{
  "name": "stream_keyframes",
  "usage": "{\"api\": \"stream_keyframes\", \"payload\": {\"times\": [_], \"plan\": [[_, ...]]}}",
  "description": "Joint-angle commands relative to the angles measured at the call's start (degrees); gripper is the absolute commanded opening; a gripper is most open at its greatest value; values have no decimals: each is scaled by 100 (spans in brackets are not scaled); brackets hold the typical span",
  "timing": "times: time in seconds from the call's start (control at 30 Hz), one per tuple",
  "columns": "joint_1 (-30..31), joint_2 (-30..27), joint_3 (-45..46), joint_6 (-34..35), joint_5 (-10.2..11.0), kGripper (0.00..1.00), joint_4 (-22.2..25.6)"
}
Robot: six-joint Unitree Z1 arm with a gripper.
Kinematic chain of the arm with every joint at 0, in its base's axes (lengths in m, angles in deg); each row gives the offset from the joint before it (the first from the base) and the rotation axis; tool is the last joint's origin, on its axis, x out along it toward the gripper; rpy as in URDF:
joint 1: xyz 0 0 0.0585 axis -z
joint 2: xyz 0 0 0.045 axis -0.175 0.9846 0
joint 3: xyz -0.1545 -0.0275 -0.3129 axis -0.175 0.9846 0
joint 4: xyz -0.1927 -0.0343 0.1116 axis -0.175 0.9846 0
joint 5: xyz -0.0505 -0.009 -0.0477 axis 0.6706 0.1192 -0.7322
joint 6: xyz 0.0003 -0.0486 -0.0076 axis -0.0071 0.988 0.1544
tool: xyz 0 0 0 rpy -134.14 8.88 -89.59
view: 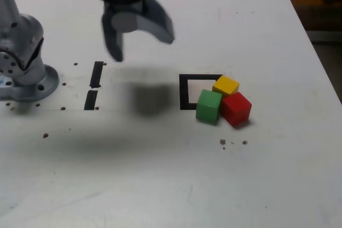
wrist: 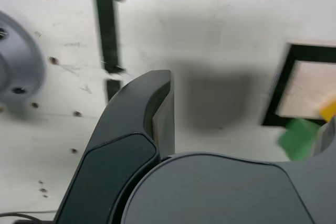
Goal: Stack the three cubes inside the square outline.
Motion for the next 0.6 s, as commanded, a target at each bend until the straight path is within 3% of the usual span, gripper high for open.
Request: {"api": "stream_keyframes", "payload": {"times": [0.0, 0.3, 0.57], "plan": [[73, 118, -399, 12, -74, 99, 51], [551, 813, -1709, 224, -277, 99, 141], [682, 1468, -2328, 252, -379, 99, 273]]}}
